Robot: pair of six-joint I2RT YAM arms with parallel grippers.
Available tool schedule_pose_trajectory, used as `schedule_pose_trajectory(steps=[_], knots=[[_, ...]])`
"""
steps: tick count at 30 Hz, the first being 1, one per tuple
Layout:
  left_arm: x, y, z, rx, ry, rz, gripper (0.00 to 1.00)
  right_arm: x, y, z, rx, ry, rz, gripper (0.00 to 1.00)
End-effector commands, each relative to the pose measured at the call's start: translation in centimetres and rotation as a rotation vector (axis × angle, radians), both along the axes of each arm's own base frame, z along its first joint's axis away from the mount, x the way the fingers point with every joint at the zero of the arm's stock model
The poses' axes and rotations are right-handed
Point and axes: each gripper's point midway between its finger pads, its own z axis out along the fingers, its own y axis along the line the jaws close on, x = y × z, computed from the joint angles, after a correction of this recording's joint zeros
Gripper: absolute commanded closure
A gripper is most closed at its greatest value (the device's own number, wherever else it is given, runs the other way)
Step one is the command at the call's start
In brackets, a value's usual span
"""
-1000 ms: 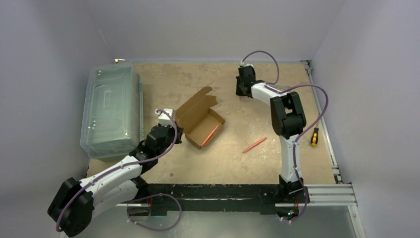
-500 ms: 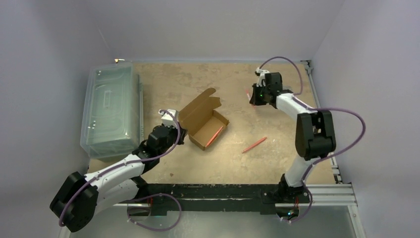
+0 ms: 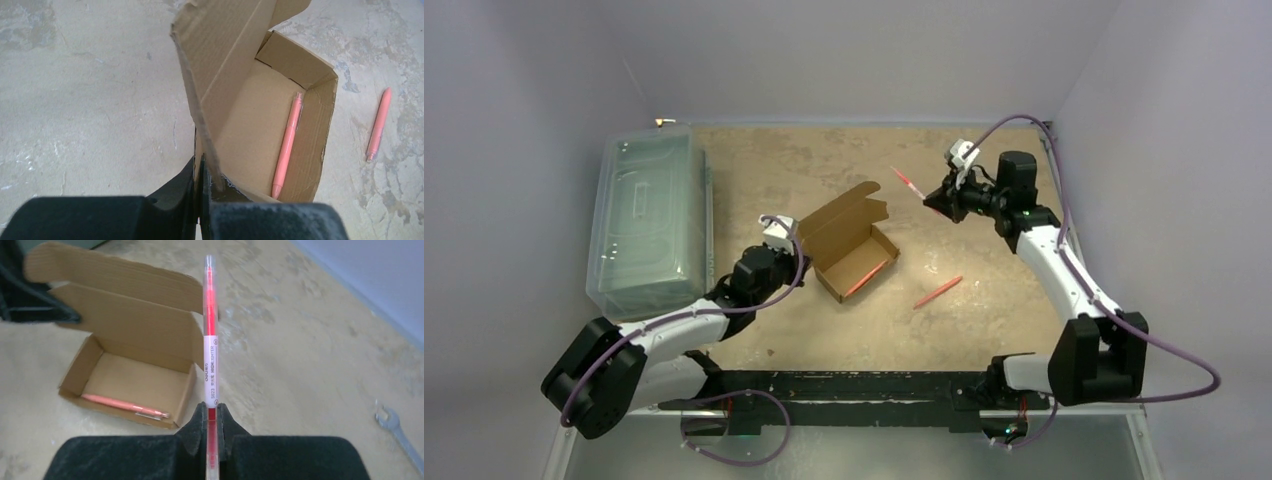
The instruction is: Fold the paper box
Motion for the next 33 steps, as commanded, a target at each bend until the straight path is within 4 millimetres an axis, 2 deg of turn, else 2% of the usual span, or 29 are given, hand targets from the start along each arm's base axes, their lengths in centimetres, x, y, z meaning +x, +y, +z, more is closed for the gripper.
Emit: schedule_pose_trajectory(steps=[1,3,5,8,10,15,20,22,25,29,33], knots=[[1.2,-1.5,2.1,0.0,-0.065,-0.061,1.0,-3.9,2.8,1.9,-0.034,-0.238,0.344,1.0],[1.3,-1.9,2.1,0.004,-0.069,-0.086,1.0,-5.0,3.9,1.1,-0.096,-0.293,0.443,1.0],[1.2,-2.3,2.1,0.007,-0.072,-0.109,1.0,-6.4,6.2,-0.3,-0.186,-0.313,0.55,1.0],[1.1,-2.7,2.0,0.008,-0.068,-0.137,1.0,-7.1,8.7,-2.2,-0.298,-0.344,0.632,1.0],[0.9,-2.8,1.9,0.007,-0.063,-0.148,1.0,-7.3,9.6,-3.3,-0.36,-0.353,0.657,1.0],[0.8,-2.9,1.7,-0.001,-0.059,-0.15,1.0,-8.4,10.4,-6.5,-0.438,-0.339,0.708,1.0],[0.5,-3.2,1.3,-0.011,-0.044,-0.166,1.0,-7.5,10.5,-9.6,-0.526,-0.284,0.678,0.99],[0.5,-3.3,1.2,-0.014,-0.038,-0.17,1.0,-7.1,10.6,-10.3,-0.551,-0.271,0.653,0.87],[0.4,-3.3,1.0,-0.015,-0.031,-0.171,1.0,-6.1,10.5,-10.2,-0.566,-0.241,0.572,0.61],[0.4,-3.2,0.8,-0.012,-0.025,-0.166,1.0,-6.1,9.8,-7.1,-0.513,-0.249,0.525,0.4],[0.4,-3.3,0.8,-0.009,-0.019,-0.168,1.0,-9.8,6.5,-4.6,-0.403,-0.265,0.679,0.22]])
